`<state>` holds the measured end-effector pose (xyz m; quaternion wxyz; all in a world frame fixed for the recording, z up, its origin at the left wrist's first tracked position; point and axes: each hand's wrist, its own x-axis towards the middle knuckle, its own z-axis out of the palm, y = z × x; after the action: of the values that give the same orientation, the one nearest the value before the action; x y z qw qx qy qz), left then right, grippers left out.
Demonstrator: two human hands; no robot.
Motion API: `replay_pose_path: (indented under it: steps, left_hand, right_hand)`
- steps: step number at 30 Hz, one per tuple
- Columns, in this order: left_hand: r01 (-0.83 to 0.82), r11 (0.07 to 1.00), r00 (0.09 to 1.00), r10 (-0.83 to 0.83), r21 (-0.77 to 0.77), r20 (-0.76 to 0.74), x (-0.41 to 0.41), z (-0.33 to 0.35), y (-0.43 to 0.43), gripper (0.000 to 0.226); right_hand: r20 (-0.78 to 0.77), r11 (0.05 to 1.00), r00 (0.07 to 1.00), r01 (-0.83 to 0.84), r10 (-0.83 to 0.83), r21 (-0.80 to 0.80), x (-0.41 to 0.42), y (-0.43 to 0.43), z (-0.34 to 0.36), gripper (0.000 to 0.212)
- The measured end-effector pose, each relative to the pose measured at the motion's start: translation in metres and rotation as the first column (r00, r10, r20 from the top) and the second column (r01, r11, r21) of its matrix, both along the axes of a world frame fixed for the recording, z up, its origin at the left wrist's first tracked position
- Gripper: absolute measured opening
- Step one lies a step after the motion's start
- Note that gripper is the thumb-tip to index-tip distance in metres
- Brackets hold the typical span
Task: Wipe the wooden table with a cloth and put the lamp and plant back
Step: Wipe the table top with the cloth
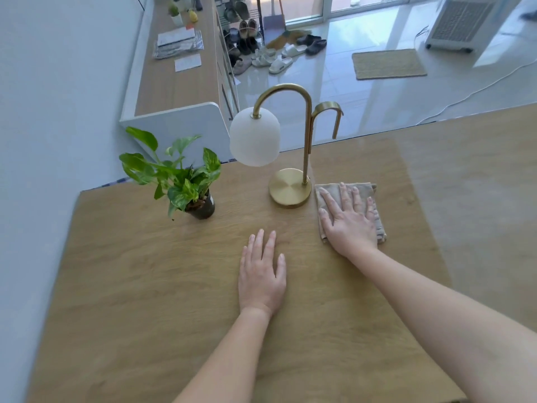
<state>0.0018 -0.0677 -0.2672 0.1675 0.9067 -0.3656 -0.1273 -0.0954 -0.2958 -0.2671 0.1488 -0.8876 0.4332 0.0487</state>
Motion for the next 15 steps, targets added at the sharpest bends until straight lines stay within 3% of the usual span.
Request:
replay_pose_path:
  steps: [4,8,15]
  left_hand:
    - [-0.163,0.986,0.986,0.164,-0.041,0.02,0.026,-0.002,0.085,0.055]
    - [-0.333,0.943,0.936,0.326,0.03,0.137,0.067,-0.005,0.186,0.063]
    - [-0.368,0.926,0.919,0.347,0.09,0.187,0.076,-0.011,0.214,0.063]
  right_hand:
    - [-0.001,1.0,1.0,0.027,-0.027,0.016,-0.012,0.055,0.002,0.059]
    - [0.002,0.999,1.0,-0.025,0.025,0.035,-0.001,0.114,0.005,0.059]
    - [0.001,0.989,0.99,-0.141,0.141,0.05,0.059,0.166,0.009,0.059]
